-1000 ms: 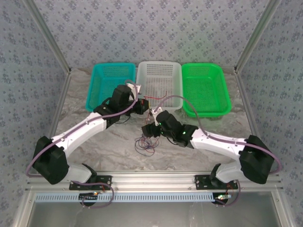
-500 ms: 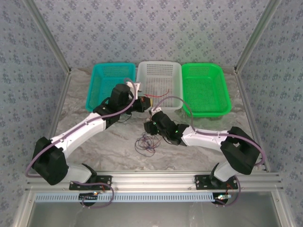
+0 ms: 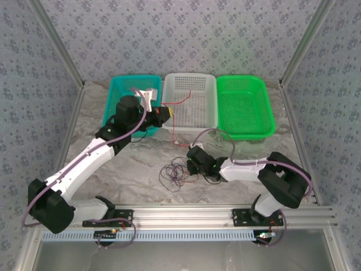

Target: Untangle the cables

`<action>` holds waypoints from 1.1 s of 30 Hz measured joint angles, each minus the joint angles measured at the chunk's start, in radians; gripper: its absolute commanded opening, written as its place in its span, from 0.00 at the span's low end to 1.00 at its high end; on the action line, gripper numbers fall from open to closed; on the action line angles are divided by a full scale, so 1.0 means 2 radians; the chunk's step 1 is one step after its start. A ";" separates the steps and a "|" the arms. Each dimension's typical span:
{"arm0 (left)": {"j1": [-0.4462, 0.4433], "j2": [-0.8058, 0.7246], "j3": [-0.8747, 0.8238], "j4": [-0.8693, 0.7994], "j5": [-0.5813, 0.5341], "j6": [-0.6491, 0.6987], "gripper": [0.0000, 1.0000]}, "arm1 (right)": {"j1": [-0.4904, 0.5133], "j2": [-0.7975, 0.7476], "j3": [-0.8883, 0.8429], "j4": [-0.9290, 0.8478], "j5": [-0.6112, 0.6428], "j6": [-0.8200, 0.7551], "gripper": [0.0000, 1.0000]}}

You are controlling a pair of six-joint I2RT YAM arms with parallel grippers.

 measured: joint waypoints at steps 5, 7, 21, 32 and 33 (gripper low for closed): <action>0.003 0.001 0.016 -0.015 0.000 0.014 0.02 | 0.000 -0.046 -0.015 -0.009 -0.002 -0.004 0.66; 0.007 0.005 0.023 -0.019 0.000 0.020 0.02 | 0.000 -0.080 -0.016 -0.013 -0.005 -0.012 0.74; 0.010 0.037 0.028 -0.039 0.001 0.041 0.02 | -0.067 -0.296 0.010 -0.084 -0.055 -0.068 0.82; -0.028 0.036 0.023 -0.039 -0.003 0.096 0.02 | -0.143 -0.206 0.054 -0.026 -0.271 -0.040 0.81; -0.032 0.036 0.022 -0.039 -0.004 0.103 0.02 | -0.140 -0.192 0.063 -0.020 -0.285 -0.039 0.81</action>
